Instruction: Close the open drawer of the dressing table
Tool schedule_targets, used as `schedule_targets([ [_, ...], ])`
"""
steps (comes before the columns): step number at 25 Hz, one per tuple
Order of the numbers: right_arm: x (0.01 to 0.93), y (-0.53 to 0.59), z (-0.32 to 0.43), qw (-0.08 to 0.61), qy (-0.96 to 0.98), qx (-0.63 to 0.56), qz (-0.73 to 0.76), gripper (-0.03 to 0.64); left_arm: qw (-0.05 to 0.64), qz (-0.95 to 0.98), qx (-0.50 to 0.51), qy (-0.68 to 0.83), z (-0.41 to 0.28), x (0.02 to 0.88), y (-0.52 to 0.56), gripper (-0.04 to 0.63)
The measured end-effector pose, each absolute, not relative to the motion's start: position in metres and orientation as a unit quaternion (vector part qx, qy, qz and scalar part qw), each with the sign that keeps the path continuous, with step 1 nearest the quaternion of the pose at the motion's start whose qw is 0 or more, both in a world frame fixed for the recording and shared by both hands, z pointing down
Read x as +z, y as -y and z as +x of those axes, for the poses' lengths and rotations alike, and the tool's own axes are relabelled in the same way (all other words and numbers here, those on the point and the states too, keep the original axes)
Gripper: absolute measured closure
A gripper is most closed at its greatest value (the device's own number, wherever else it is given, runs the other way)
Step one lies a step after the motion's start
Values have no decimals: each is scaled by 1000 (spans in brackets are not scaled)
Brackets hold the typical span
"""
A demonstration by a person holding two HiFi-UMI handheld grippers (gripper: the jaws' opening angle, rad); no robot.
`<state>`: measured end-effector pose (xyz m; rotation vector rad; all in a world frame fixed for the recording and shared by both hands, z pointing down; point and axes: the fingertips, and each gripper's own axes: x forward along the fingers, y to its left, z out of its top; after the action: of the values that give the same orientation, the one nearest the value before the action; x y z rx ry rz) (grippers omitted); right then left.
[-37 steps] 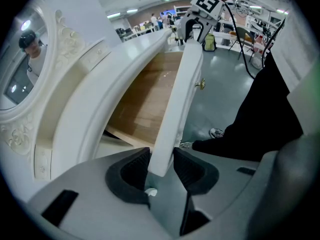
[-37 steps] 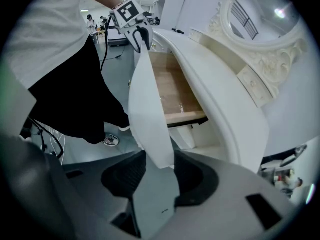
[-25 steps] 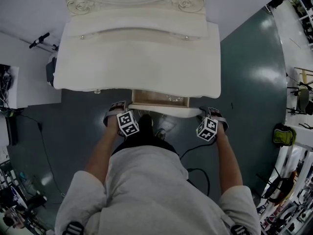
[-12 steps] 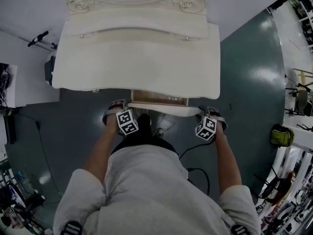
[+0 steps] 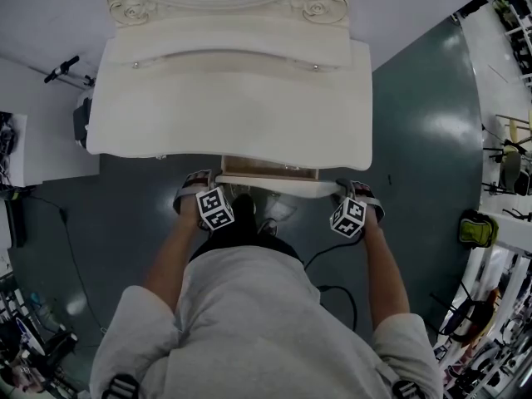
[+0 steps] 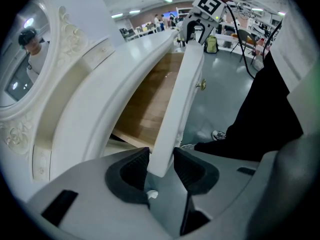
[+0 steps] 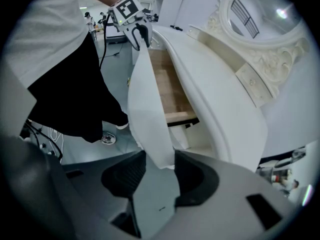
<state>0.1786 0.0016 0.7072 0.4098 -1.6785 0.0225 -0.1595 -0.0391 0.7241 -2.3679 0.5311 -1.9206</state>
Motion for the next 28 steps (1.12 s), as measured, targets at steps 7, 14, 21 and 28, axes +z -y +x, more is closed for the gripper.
schedule_targets([
  [7,708,4,180,652,735,16,186,434,15,-767,-621,-161,-156,722,44,443],
  [14,709,10,181,661,726,20,188,434,21,-772,-617,-154,-156,721,49,445],
  [21,709,14,180,663,724,22,188,434,20,-771,-620,-147,-157,721,52,446],
  [28,708,13,182,645,738,6,200,434,11,-758,-630,-166,-154,722,53,445],
])
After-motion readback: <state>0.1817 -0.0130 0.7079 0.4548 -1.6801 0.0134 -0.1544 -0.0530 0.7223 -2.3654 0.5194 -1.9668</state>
